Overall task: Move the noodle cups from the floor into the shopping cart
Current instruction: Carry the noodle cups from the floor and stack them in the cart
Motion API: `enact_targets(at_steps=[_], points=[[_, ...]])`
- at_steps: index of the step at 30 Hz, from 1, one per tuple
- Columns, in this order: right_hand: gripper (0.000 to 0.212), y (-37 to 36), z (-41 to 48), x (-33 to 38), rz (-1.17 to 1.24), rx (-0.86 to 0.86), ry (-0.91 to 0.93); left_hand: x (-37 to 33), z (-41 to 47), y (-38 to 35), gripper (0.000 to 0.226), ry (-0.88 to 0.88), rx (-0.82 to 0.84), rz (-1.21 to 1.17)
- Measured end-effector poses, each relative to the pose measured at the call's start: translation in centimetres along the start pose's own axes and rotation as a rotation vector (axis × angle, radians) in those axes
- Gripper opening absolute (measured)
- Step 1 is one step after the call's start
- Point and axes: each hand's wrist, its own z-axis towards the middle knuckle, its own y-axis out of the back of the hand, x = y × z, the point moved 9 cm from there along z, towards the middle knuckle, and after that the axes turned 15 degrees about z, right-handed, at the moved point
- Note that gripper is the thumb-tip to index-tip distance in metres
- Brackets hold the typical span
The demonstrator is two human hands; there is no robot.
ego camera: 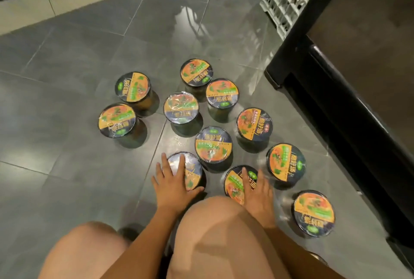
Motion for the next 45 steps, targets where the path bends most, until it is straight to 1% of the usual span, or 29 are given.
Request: enact_targets(at_steps=[3,6,8,11,14,18,23,25,27,31,35,37,40,43,45], points=[[0.110,-0.4,0.3,-0.2,0.029,-0.040,-0.004,0.1,0.1,0.1,0.112,0.005,-0.096,-0.043],[0.110,0.7,0.2,0.0,0.075,-0.104,-0.002,0.5,0.0,0.6,0.105,0.000,-0.112,-0.073],[0.109,2.0,-0.4,0.1,0.103,-0.091,-0.002,1.0,-0.7,2.2,0.102,-0.003,-0.143,-0.073],[0.108,6.1,-3.1,0.9,0.098,-0.061,-0.019,2.2,-2.9,6.7,0.102,0.017,-0.141,-0.067],[0.109,12.4,-7.1,2.4,0.070,-0.054,-0.056,3.4,-5.9,13.2,0.101,0.020,-0.170,-0.065],[0.110,21.4,-12.7,5.2,0.073,-0.094,-0.045,4.9,-10.8,22.8,0.103,0.041,-0.153,-0.077],[0.110,33.1,-20.0,8.9,0.101,-0.124,-0.095,6.1,-17.3,35.8,0.103,0.018,-0.154,-0.034],[0.109,37.9,-23.4,10.5,0.147,-0.163,-0.080,6.6,-19.9,41.5,0.102,0.010,-0.170,-0.026],[0.109,41.0,-26.5,11.7,0.213,-0.160,-0.075,6.9,-22.5,45.8,0.101,0.013,-0.184,-0.017],[0.112,47.4,-33.9,13.7,0.305,-0.153,-0.125,7.2,-28.8,54.8,0.101,0.006,-0.189,-0.041],[0.113,49.9,-38.6,14.7,0.349,-0.161,-0.157,6.8,-32.5,59.0,0.102,-0.044,-0.185,-0.040],[0.112,49.9,-40.3,15.2,0.322,-0.168,-0.157,6.6,-33.8,59.1,0.103,-0.087,-0.136,-0.008],[0.113,48.8,-42.8,16.1,0.312,-0.168,-0.199,6.5,-34.9,58.9,0.105,-0.178,-0.109,0.029],[0.116,46.9,-45.7,17.1,0.342,-0.199,-0.287,6.4,-35.6,57.9,0.111,-0.299,-0.035,0.145],[0.118,45.3,-47.9,18.0,0.373,-0.227,-0.359,6.5,-36.0,57.7,0.114,-0.373,-0.019,0.218]])
